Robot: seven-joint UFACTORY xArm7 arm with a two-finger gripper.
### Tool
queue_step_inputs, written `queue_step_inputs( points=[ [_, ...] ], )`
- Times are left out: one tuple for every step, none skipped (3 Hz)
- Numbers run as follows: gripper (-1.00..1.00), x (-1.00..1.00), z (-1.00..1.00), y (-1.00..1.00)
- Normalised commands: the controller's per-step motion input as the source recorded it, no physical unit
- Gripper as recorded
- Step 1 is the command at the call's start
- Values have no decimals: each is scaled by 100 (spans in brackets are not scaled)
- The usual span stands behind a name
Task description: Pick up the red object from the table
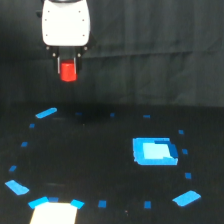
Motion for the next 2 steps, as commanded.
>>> queue_step_inputs(
  points=[
    [-100,11,91,-83],
    [-89,36,42,-38]
  ],
)
